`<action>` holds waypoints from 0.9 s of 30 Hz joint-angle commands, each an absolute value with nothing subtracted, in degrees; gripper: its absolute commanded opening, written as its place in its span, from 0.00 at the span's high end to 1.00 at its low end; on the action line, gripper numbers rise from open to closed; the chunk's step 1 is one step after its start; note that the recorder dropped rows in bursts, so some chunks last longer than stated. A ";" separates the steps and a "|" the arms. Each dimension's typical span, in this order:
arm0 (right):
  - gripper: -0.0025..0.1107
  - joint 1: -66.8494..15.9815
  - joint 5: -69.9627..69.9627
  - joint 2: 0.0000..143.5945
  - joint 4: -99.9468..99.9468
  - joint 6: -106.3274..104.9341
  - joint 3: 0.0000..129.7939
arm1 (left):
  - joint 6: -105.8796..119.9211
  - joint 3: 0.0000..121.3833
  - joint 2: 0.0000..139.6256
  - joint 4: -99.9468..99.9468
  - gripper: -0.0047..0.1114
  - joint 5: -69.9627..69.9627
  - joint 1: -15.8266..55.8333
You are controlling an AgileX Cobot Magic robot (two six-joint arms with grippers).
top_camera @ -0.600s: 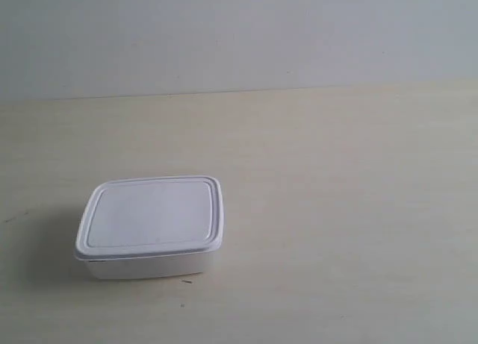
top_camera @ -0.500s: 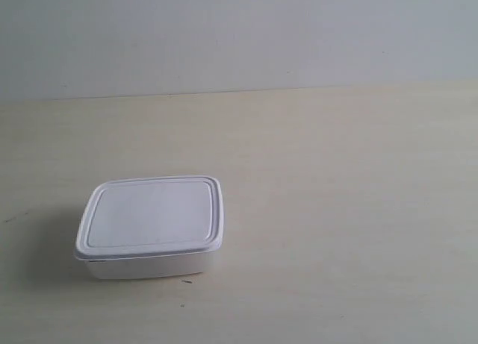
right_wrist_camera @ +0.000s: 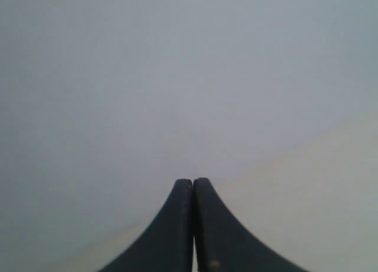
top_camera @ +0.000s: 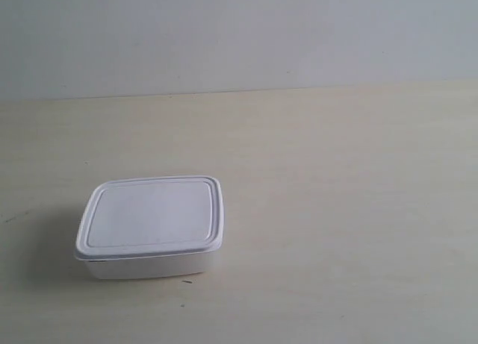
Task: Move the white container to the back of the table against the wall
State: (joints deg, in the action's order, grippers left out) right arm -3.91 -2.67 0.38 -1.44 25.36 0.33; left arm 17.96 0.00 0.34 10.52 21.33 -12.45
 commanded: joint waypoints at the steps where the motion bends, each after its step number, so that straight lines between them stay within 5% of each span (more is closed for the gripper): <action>1: 0.98 -4.06 -25.05 0.00 -8.82 29.35 0.00 | 18.10 0.00 0.00 10.86 0.96 21.33 -12.61; 5: 0.98 -4.06 -38.57 0.00 -11.51 25.59 0.13 | 18.10 0.00 0.00 10.86 0.96 21.33 -12.61; 14: 0.98 -4.06 5.27 1.81 -9.97 27.83 19.20 | 18.10 0.00 0.00 10.86 0.96 21.33 -12.61; 27: 0.98 -11.67 17.39 18.73 -9.95 14.89 34.59 | 18.10 0.00 0.00 10.86 0.96 21.33 -12.61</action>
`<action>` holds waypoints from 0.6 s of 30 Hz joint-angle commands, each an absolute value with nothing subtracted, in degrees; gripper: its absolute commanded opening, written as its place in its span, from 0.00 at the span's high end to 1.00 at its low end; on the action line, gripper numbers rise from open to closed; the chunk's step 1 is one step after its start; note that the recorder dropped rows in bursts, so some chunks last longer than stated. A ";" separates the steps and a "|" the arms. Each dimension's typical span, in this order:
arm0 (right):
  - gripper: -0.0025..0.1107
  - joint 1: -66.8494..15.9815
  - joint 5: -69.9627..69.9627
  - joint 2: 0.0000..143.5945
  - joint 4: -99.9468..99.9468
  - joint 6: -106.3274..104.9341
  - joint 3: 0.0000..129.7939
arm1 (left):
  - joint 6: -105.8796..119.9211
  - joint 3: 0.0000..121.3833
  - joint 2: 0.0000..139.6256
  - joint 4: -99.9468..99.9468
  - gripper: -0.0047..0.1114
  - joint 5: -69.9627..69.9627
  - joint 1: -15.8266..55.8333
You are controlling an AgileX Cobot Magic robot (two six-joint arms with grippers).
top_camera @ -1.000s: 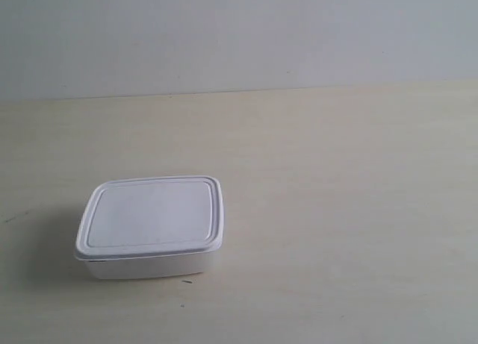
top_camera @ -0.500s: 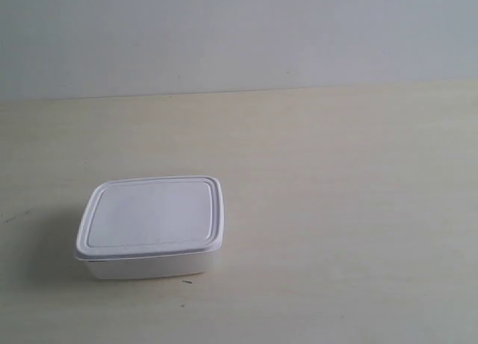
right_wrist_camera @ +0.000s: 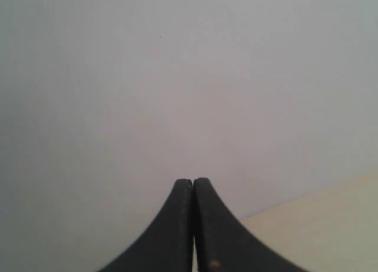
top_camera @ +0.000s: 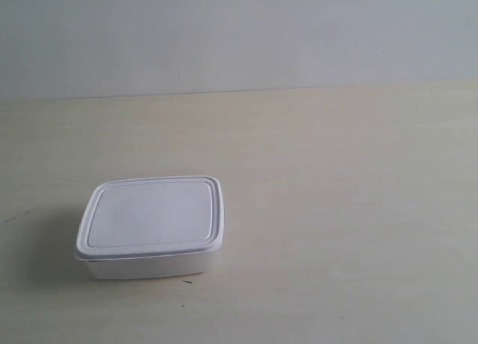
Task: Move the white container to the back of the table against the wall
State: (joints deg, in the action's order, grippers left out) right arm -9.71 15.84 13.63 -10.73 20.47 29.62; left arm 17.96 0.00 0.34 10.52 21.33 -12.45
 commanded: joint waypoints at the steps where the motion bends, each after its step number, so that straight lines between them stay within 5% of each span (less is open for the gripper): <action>1: 0.98 -12.52 16.91 19.63 -9.86 12.97 35.87 | 18.10 0.00 0.00 10.86 0.96 21.33 -12.61; 18: 0.98 -22.05 28.81 40.67 -10.06 6.39 42.74 | 18.10 0.00 0.00 11.22 0.96 21.61 -12.61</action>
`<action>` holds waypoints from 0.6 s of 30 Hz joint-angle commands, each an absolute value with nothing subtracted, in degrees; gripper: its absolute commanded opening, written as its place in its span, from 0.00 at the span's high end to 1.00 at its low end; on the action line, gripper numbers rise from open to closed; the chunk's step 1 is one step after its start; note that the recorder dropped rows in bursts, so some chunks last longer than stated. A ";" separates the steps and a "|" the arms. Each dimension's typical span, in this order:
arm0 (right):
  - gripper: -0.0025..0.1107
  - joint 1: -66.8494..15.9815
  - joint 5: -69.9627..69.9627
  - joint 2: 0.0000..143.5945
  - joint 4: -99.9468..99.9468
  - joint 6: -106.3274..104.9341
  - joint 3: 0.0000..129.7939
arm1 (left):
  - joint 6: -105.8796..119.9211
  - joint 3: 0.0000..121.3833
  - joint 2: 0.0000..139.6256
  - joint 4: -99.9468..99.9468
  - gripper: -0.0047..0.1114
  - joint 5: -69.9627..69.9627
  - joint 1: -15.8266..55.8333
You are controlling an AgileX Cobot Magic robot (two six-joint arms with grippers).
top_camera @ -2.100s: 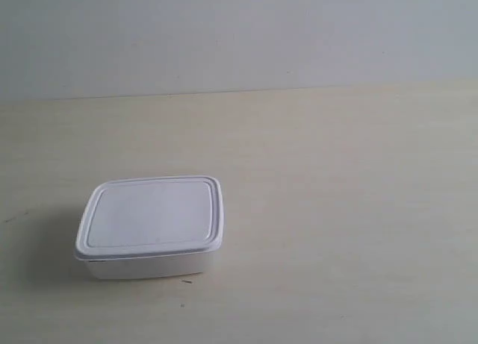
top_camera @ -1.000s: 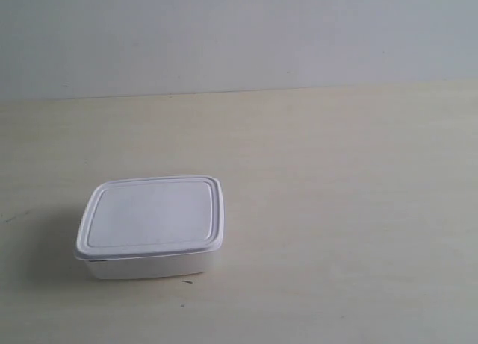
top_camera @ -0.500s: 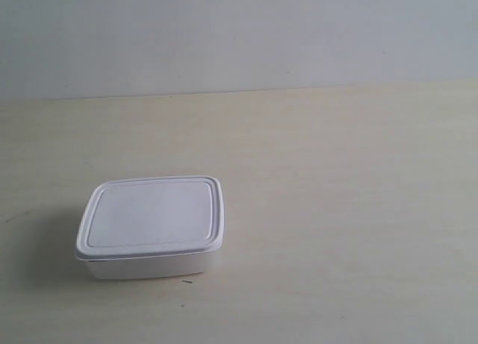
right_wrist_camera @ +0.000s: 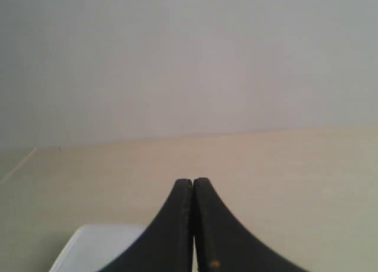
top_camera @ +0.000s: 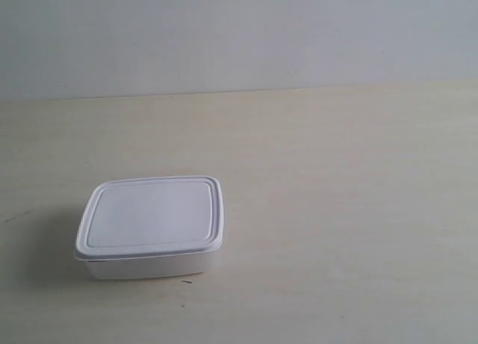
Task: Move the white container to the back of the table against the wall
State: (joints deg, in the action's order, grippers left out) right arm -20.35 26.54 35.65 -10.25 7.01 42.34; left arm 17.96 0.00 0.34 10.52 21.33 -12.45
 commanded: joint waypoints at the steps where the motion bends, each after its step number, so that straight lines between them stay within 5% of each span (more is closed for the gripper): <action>1: 0.98 -22.26 28.97 41.67 -10.50 6.39 42.74 | 18.10 0.79 0.00 11.22 0.96 21.78 -12.61; 18: 0.98 -31.33 28.57 46.00 -10.62 4.31 42.74 | 18.10 32.73 22.47 23.16 0.96 26.38 -12.61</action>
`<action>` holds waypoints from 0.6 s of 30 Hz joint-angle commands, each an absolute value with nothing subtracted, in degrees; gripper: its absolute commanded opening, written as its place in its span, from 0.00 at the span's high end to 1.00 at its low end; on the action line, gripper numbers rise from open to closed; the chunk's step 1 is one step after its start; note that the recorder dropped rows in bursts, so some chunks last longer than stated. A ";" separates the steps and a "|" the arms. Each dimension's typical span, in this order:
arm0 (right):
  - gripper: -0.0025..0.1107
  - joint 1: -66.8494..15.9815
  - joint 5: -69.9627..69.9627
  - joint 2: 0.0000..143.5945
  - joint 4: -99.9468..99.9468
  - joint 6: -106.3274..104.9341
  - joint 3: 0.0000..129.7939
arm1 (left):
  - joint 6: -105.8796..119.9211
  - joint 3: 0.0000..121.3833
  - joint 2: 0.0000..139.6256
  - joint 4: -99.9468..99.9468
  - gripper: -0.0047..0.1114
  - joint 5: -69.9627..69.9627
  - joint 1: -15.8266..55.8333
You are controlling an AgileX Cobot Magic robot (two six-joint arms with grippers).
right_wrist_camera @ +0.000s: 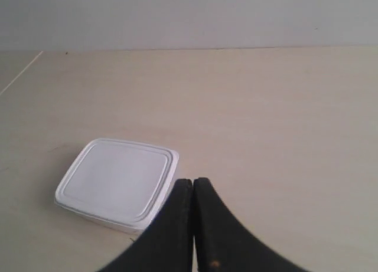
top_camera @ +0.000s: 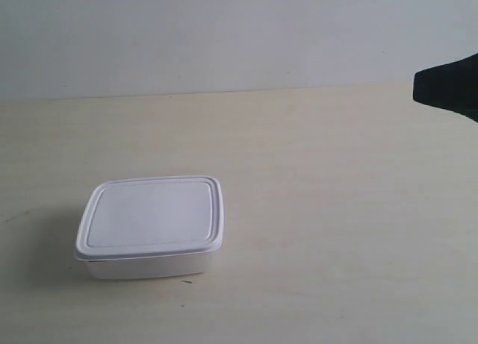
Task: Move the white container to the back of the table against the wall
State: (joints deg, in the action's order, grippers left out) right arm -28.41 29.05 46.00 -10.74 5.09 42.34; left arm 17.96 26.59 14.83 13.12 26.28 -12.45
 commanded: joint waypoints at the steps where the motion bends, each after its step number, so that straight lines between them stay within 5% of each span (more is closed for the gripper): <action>1: 0.98 -32.36 28.59 46.00 -10.62 4.31 42.74 | 18.10 34.18 24.64 26.97 0.96 26.50 -12.61; 18: 0.98 -49.46 31.33 46.00 0.61 4.12 42.74 | 18.10 37.34 32.22 32.09 0.96 27.35 -12.61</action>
State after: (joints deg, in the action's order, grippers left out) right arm -47.25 31.22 46.00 -3.98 4.46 42.34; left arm 17.96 36.94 32.06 31.45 27.31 -12.45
